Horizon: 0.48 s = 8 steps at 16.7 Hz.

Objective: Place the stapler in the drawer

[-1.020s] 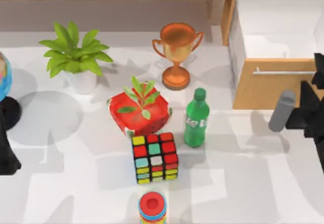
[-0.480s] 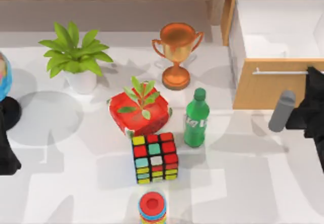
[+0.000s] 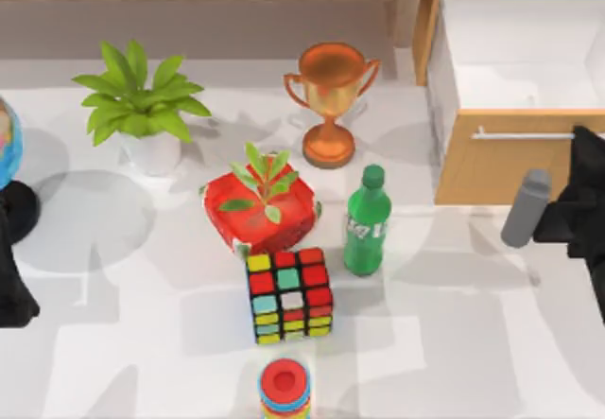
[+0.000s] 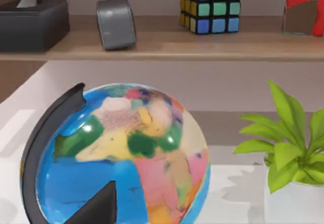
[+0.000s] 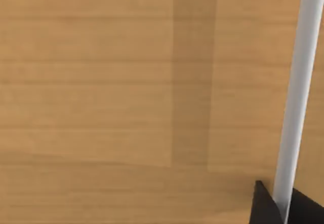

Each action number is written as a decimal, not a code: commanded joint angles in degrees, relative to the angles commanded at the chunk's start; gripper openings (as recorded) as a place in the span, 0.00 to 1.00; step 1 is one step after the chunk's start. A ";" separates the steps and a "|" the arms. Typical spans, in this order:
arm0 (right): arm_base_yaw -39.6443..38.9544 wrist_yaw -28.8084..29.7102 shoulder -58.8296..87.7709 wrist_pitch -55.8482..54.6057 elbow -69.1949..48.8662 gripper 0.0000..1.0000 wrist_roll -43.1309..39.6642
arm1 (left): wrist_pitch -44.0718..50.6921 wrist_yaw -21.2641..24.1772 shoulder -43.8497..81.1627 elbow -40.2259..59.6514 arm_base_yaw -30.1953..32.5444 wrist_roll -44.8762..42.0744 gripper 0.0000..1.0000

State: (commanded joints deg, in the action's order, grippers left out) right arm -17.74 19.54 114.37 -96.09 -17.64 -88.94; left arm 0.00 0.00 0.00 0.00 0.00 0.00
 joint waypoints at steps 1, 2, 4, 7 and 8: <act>0.06 -0.06 0.11 0.13 -0.17 0.00 -0.03 | 0.00 0.00 0.00 0.00 0.00 0.00 1.00; 0.31 -0.30 0.42 0.71 -0.89 0.00 -0.06 | 0.00 0.00 0.00 0.00 0.00 0.00 1.00; 1.12 -1.10 1.27 2.69 -3.94 0.00 -0.06 | 0.00 0.00 0.00 0.00 0.00 0.00 1.00; 2.68 -2.64 2.98 6.48 -9.68 0.00 -0.09 | 0.00 0.00 0.00 0.00 0.00 0.00 1.00; 3.21 -3.16 3.55 7.78 -11.68 0.00 -0.09 | 0.00 0.00 0.00 0.00 0.00 0.00 1.00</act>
State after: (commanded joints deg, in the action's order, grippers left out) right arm -14.53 16.38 117.93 -88.31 -29.31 -89.03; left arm 0.00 0.00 0.00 0.00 0.00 0.00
